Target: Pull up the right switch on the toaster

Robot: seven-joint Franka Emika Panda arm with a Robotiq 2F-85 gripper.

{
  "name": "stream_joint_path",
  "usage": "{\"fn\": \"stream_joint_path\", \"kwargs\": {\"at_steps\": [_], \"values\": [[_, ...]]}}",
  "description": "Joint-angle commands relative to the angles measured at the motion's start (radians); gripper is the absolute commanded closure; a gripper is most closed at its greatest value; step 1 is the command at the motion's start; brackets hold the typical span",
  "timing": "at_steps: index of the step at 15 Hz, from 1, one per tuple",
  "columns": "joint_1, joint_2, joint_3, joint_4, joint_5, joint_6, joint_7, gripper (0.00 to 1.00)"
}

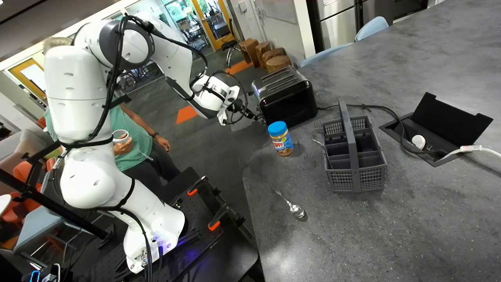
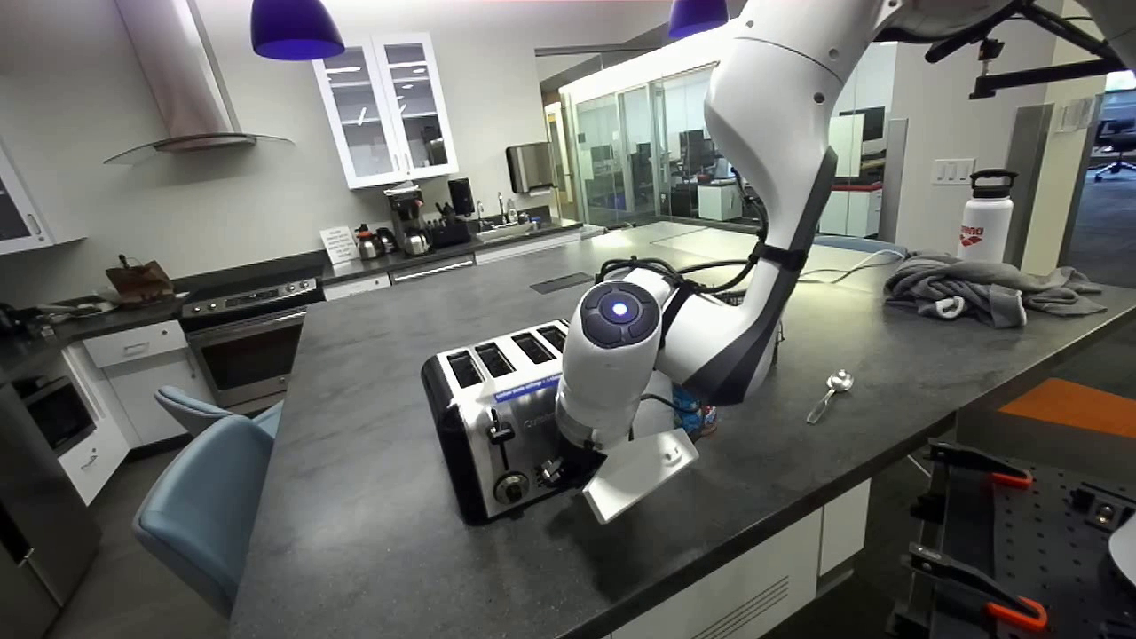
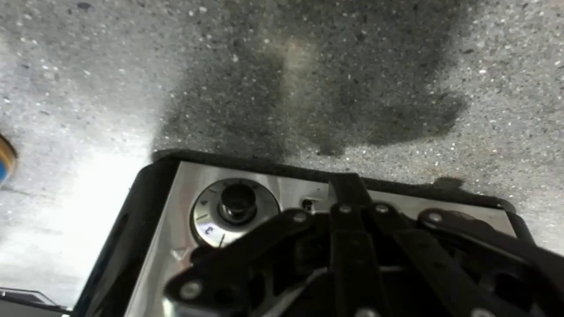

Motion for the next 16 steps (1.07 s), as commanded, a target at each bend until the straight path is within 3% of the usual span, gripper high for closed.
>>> {"fn": "stream_joint_path", "kwargs": {"at_steps": [1, 5, 6, 11, 16], "values": [[0.028, 0.026, -0.017, 0.04, -0.024, -0.047, 0.046, 1.0], [0.037, 0.045, -0.018, 0.062, -0.022, -0.076, 0.06, 1.0], [0.104, 0.035, -0.088, 0.067, 0.015, -0.048, 0.059, 1.0], [0.183, 0.045, -0.159, 0.088, 0.021, -0.069, 0.1, 1.0], [0.219, 0.058, -0.188, 0.101, 0.036, -0.093, 0.118, 1.0]]}}
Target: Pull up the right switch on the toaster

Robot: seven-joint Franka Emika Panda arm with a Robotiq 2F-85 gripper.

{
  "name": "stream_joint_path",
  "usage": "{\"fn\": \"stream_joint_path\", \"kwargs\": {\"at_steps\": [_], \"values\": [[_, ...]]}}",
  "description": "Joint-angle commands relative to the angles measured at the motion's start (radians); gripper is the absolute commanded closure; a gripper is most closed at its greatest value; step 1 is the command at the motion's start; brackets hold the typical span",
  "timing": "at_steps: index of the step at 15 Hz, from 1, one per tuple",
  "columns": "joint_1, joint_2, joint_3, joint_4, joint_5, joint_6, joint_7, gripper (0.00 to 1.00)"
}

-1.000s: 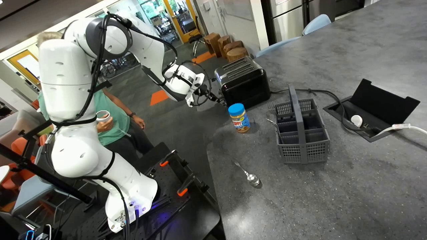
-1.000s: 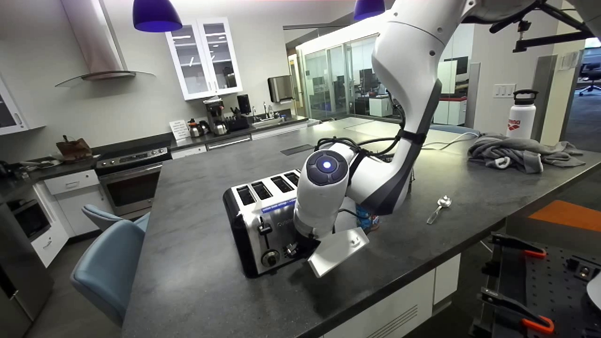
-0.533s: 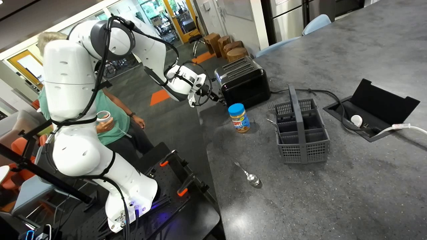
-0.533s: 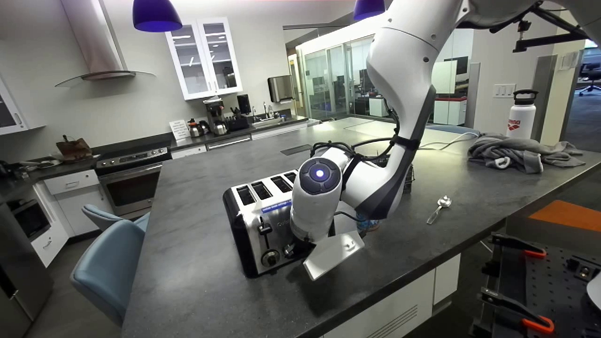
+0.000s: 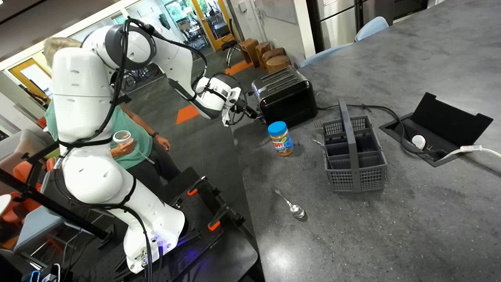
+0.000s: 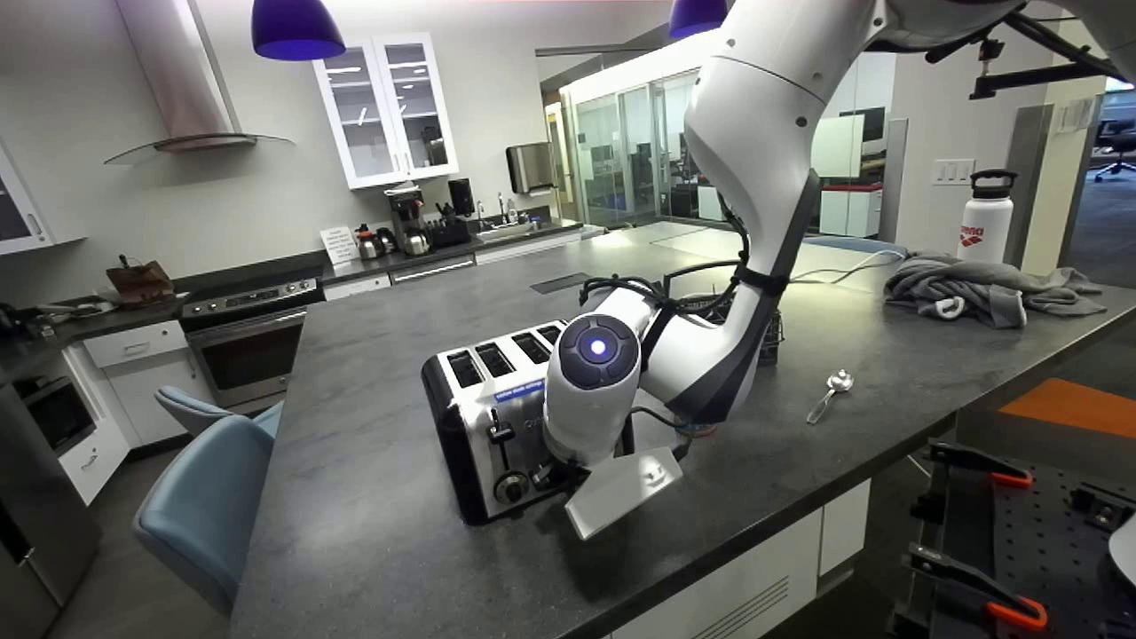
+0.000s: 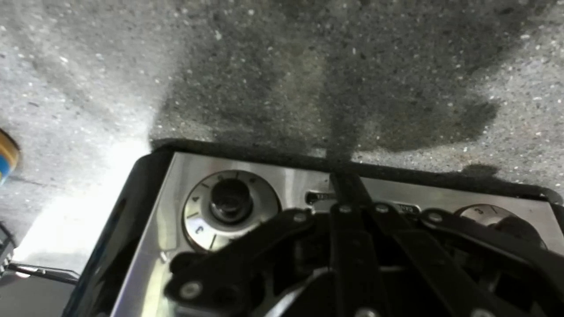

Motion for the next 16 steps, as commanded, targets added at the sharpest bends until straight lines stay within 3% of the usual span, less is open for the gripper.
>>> {"fn": "stream_joint_path", "kwargs": {"at_steps": [1, 16], "values": [[0.033, 0.015, -0.022, 0.026, 0.028, -0.053, 0.019, 1.0], [0.058, 0.044, -0.035, 0.079, 0.214, -0.12, -0.046, 1.0]]}}
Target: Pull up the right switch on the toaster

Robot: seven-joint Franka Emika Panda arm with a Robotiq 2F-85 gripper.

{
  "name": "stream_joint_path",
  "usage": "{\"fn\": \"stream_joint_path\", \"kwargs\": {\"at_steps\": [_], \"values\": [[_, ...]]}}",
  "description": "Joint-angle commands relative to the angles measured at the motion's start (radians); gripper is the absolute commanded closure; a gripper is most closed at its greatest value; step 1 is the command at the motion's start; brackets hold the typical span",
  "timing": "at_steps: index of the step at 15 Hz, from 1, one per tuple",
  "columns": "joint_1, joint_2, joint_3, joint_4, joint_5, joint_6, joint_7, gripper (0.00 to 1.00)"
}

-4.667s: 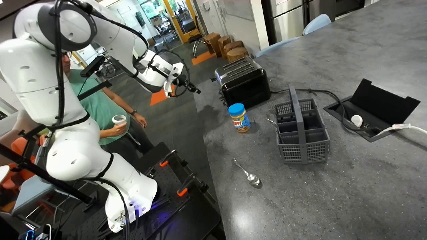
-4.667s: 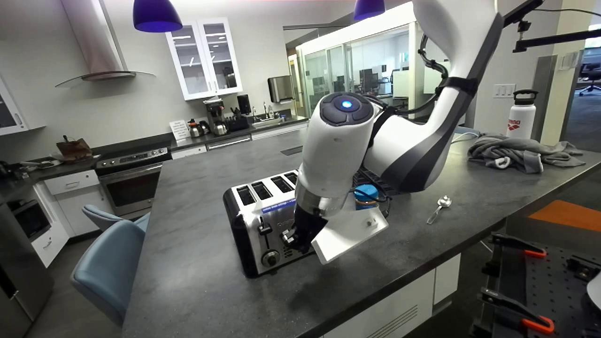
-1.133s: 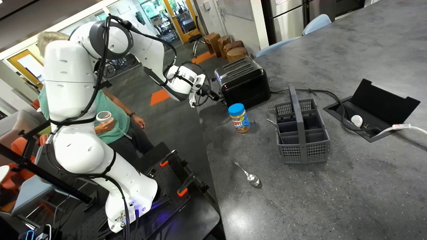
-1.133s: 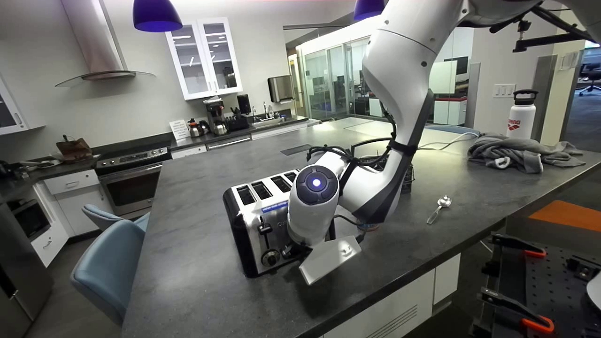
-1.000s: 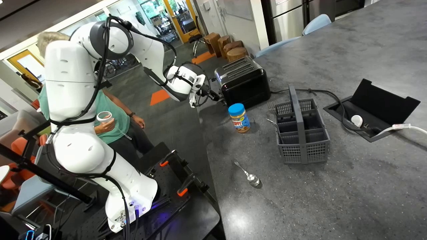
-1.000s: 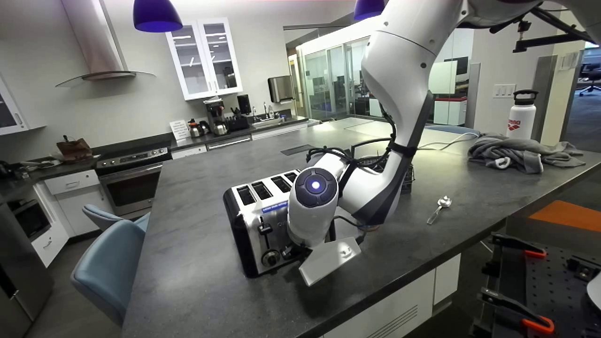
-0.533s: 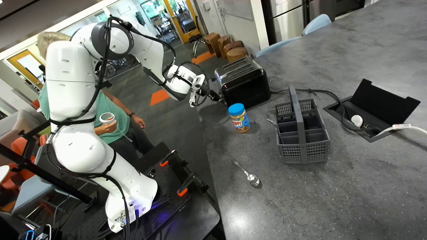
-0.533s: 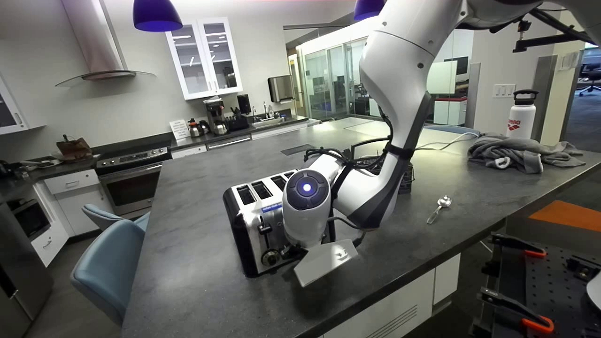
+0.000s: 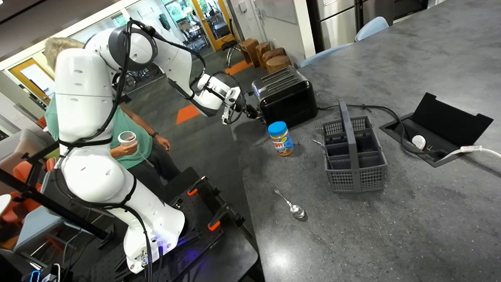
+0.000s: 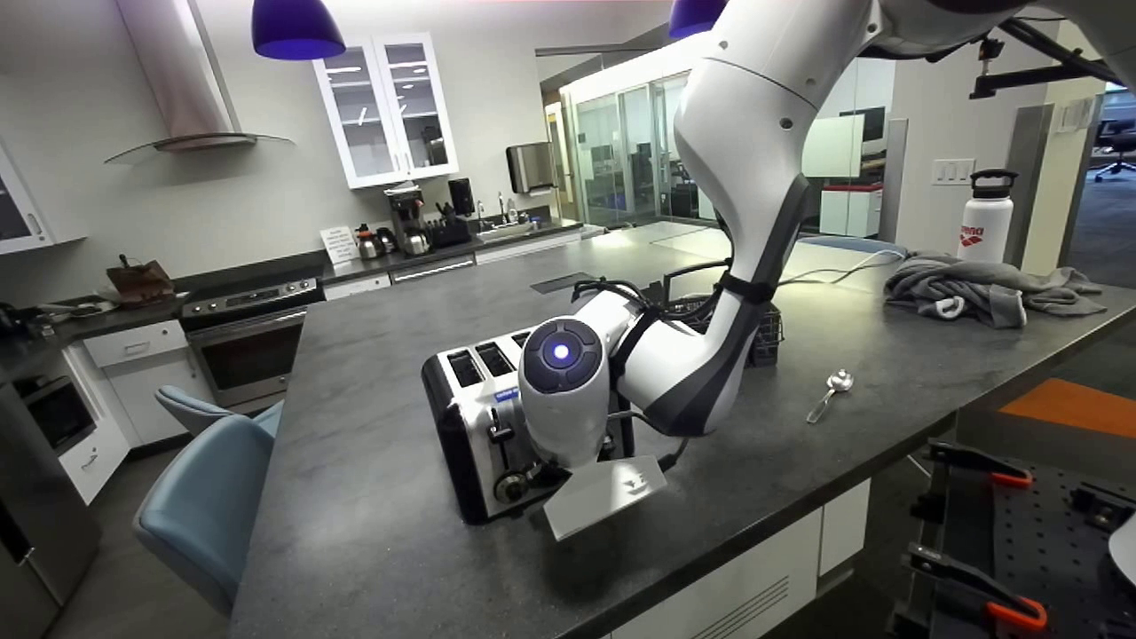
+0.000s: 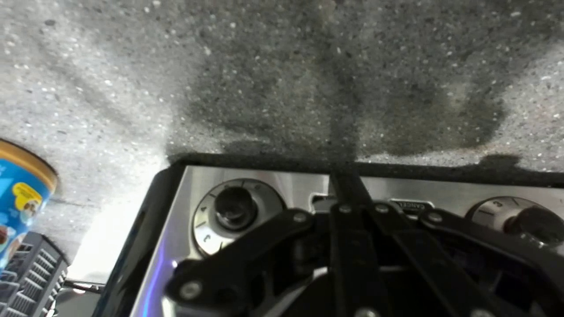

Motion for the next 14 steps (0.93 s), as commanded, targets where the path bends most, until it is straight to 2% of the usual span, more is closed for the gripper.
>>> {"fn": "stream_joint_path", "kwargs": {"at_steps": [1, 5, 14], "values": [[0.01, 0.008, -0.013, 0.018, 0.077, -0.044, -0.055, 1.0], [0.005, -0.024, -0.017, -0.014, 0.174, -0.045, -0.143, 1.0], [-0.005, -0.014, -0.037, -0.005, 0.333, 0.016, -0.364, 1.0]]}}
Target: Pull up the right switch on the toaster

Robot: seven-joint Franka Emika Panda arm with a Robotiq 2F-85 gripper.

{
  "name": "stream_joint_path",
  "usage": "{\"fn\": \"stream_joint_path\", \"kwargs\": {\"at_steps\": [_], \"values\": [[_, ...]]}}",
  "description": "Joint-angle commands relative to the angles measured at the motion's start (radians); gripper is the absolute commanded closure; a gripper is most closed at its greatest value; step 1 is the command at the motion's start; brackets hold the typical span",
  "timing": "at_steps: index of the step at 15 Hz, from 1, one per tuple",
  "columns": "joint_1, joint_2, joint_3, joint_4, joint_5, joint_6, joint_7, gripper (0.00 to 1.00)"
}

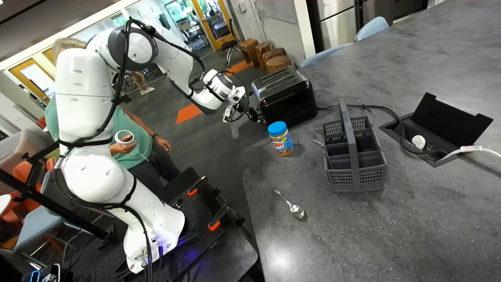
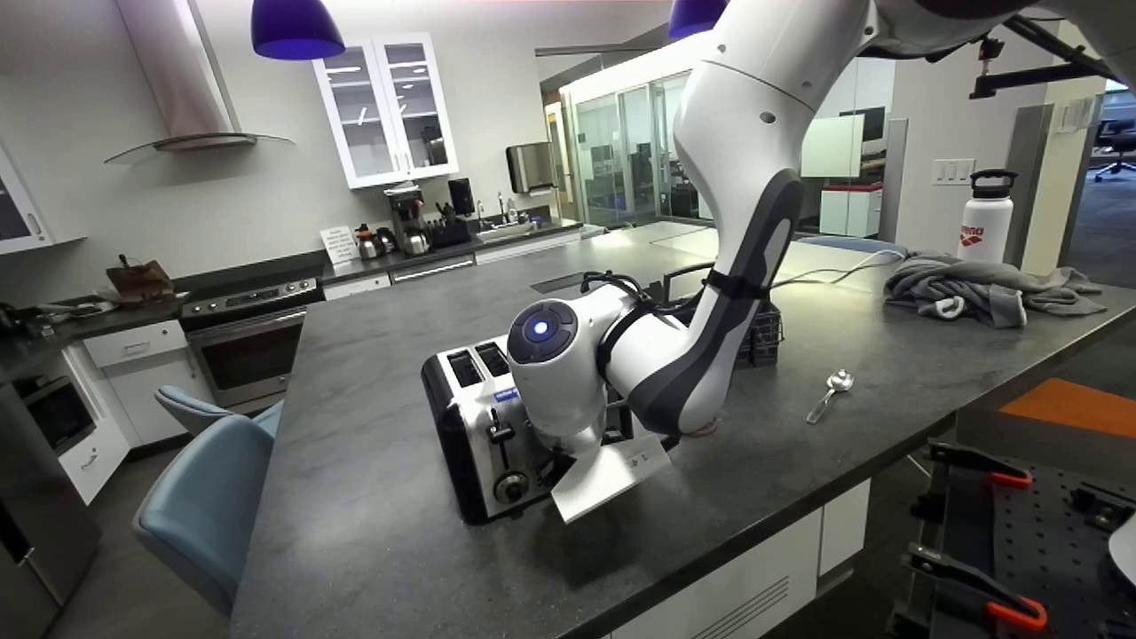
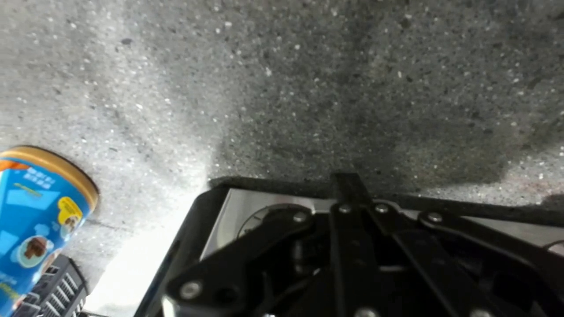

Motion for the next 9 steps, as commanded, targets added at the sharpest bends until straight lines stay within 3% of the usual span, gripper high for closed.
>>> {"fn": "stream_joint_path", "kwargs": {"at_steps": [1, 5, 9], "values": [[-0.004, -0.018, -0.008, -0.012, 0.073, 0.048, -0.114, 1.0], [0.016, -0.02, -0.037, -0.013, 0.106, 0.109, -0.161, 1.0], [0.054, -0.021, -0.093, -0.011, 0.08, 0.175, -0.119, 1.0]]}}
